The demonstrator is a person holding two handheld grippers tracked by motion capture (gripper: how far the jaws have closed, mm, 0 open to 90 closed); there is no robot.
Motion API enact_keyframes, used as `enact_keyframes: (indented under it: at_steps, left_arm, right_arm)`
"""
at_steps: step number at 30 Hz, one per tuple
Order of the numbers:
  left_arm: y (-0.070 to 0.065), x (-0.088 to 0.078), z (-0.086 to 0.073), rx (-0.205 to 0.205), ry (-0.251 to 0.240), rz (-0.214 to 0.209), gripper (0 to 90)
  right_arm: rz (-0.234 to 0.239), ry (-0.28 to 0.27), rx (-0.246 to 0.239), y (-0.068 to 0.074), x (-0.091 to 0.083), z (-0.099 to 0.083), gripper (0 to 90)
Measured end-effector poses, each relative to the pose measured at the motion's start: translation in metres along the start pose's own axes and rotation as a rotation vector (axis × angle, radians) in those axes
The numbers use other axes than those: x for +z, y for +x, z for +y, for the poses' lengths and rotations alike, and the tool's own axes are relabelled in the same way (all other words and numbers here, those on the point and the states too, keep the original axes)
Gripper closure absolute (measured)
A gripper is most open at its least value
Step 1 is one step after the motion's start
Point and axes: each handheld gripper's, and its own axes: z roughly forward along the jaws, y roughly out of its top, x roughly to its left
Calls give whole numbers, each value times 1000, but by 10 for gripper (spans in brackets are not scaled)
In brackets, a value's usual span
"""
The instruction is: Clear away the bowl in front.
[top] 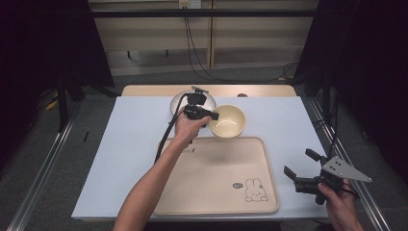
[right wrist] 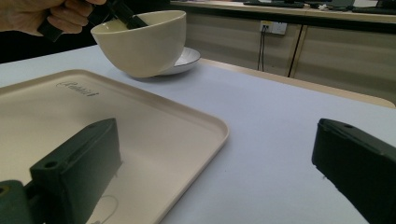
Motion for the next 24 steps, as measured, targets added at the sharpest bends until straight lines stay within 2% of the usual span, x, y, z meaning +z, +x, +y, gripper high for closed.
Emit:
enact_keyframes:
  at_steps: [10,16,18,24]
  left_arm:
    - [-17,14,-2,21,26,-35,826]
    - [-29,27,-5,30,49,-61,826]
    - [-32,31,-5,49,66,-62,826]
    - [-38,46,-9,55,94,-74,826]
  right_arm:
    - [3,-3,-1,0,0,0,10]
    - [1,-4,-1,0,0,0,10]
    - [1,-4,-2,0,0,0,10]
    - [2,-3,-1,0,0,0,10]
